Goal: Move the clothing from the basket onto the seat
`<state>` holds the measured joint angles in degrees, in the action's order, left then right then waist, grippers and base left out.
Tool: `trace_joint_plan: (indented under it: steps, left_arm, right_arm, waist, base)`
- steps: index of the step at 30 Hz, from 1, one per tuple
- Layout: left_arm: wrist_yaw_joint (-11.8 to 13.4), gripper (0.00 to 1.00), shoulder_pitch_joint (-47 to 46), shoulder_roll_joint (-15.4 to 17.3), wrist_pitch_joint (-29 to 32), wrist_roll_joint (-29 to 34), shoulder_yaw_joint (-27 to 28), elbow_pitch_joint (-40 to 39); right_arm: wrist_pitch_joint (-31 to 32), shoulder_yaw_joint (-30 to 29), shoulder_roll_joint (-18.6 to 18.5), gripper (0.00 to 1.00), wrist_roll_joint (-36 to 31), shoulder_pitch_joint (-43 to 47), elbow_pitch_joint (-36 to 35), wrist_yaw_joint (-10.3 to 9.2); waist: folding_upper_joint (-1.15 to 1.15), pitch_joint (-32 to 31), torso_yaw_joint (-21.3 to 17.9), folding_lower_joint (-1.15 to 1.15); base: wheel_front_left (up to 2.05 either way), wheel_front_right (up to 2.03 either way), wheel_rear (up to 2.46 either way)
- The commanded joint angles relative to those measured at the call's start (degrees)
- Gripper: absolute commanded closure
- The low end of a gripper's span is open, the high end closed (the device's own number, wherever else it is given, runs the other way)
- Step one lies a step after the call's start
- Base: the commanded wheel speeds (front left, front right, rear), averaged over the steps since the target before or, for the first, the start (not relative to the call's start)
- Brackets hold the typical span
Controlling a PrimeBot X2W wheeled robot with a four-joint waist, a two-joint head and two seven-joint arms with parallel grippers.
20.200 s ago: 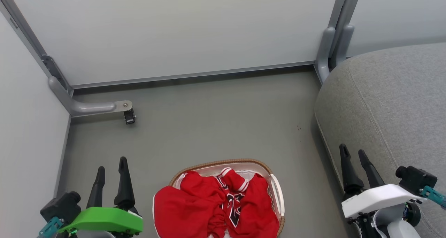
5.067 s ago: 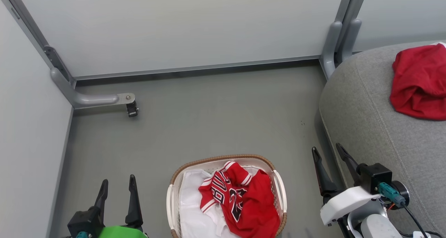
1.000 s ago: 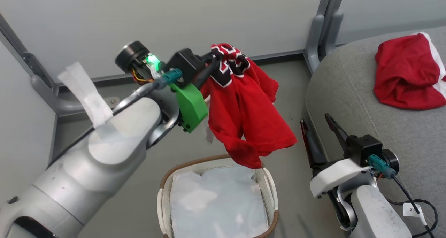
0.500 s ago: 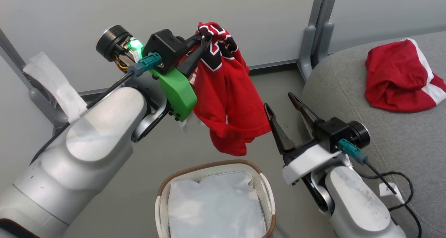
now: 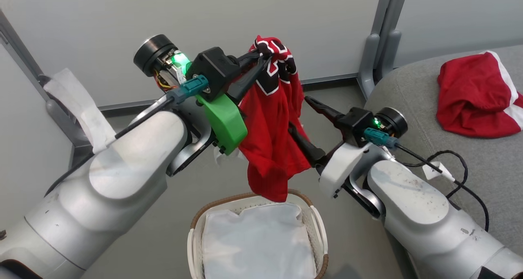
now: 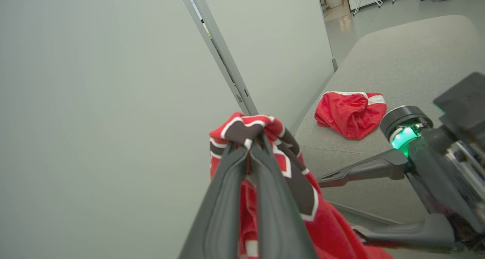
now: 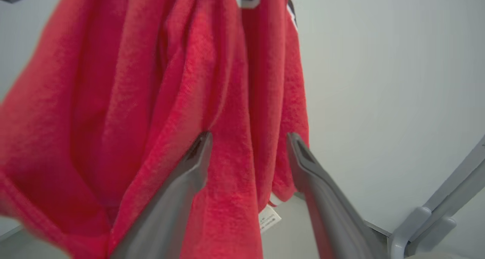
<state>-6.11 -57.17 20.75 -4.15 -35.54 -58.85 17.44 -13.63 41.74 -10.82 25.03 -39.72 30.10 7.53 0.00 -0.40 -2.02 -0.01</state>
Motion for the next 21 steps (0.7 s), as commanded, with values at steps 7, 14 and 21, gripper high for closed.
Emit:
trace_joint_plan:
  steps: [7, 14, 21]
  left_arm:
    - [-0.33, 1.0, 0.66, -0.28, -0.61, -0.58, -0.78, -1.04]
    - [-0.32, 1.0, 1.28, 0.02, -1.25, -0.99, -1.06, -0.54]
    - [-0.29, 1.0, 1.31, -0.33, -1.76, -1.5, -1.3, -1.15]
  right_arm:
    - [3.01, 18.1, -5.38, 0.0, 15.22, -7.76, -2.37, -0.08]
    - [1.54, 28.68, -7.6, 0.0, 25.52, -12.71, -3.57, -0.08]
    - [-0.56, 29.95, -4.45, 0.0, 26.08, -14.65, 4.79, -0.07]
  waist:
    - [0.0, -0.3, 1.06, 0.01]
    - [0.0, -0.38, 1.76, 0.01]
    - [0.0, -0.16, 1.95, 0.01]
  base:
    - [0.0, 0.0, 0.0]
    - [0.0, 0.0, 0.0]
    - [0.0, 0.0, 0.0]
